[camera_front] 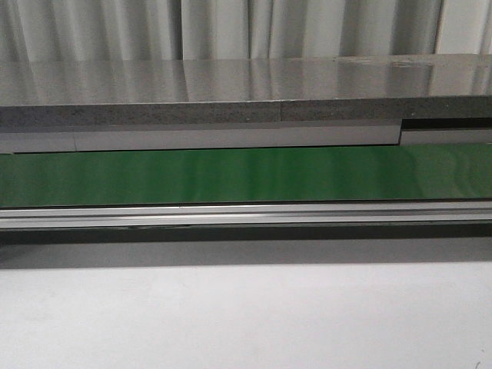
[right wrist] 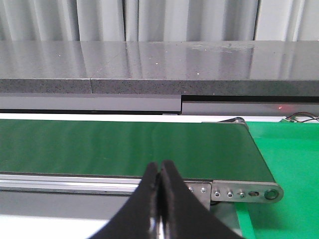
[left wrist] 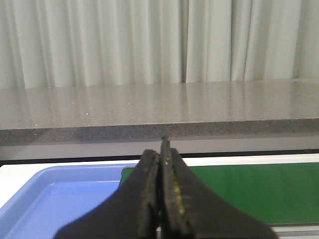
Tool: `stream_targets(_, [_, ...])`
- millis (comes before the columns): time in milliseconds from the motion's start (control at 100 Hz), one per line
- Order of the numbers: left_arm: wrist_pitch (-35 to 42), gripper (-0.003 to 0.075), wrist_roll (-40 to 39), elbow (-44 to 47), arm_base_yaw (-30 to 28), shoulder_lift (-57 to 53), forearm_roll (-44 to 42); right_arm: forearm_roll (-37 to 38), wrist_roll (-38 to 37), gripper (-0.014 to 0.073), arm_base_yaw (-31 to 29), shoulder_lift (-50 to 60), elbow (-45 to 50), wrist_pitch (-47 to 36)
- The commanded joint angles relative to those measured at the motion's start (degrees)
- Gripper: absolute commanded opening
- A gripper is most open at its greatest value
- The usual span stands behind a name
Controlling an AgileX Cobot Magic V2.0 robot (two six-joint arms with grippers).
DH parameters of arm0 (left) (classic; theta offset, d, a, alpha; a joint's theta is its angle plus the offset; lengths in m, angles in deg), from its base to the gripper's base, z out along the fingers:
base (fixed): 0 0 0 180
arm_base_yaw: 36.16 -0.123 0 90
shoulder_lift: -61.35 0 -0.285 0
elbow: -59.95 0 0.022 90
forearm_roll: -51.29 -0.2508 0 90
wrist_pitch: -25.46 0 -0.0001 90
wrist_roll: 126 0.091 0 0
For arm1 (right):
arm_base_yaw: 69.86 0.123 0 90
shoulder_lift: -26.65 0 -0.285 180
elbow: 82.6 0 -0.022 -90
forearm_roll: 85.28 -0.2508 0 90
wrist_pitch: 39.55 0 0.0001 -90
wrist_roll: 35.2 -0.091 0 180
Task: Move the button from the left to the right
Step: 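Move the left gripper toward the yellow push-button in the blue tray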
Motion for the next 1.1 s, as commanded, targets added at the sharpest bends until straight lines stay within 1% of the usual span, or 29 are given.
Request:
stream_targets(0, [3.3,-0.002,-0.3,1.8,0.0,-1.9,0.2,0.6,0.1,-0.0067,0.3,1.2,-0.8,-4.1])
stream_targets(130, [-2.1,-0.002,-0.3,-3.3,0.0,0.1,0.5,0.6,0.1,-0.0067,0.3,1.2,-0.8,-4.1])
stream_targets(240, [-5.9,-0.002,-0.3,-10.4,0.0,4.2,1.9,0.6,0.1,-0.0067,0.3,1.2,-0.8,-4.1])
stream_targets(290, [-9.1,-0.002,-0.3,-14.2,0.0,6.9,1.9,0.6,0.1,-0.0067,0.3,1.2,-0.8,-4.1])
stream_targets(410, [-22.4,-0.002,-0.3,-24.9,0.0,15.0,1.9,0.6,0.1,-0.0067,0.3,1.2,-0.8,-4.1])
stream_targets(530, [-38.8,-0.002,-0.3,-35.3,0.0,23.2,1.9,0.6,0.1,-0.0067,0.3,1.2,-0.8,-4.1])
stream_targets(580, [-43.8,-0.002,-0.3,-39.2,0.0,26.3,1.9,0.6,0.1,-0.0067,0.3,1.2,-0.8,-4.1])
stream_targets(630, [-46.9,-0.002,-0.3,-41.9,0.0,28.9,1.9,0.6,0.1,-0.0067,0.3,1.2,-0.8,-4.1])
stream_targets(750, [-47.6,-0.002,-0.3,-44.8,0.0,33.1,1.9,0.6,0.1,-0.0067,0.3,1.2,-0.8,-4.1])
stream_targets(1090, [-48.5,-0.002,-0.3,-45.0,0.0,39.0,2.4,0.6,0.1,-0.0067,0.3,1.2,-0.8,-4.1])
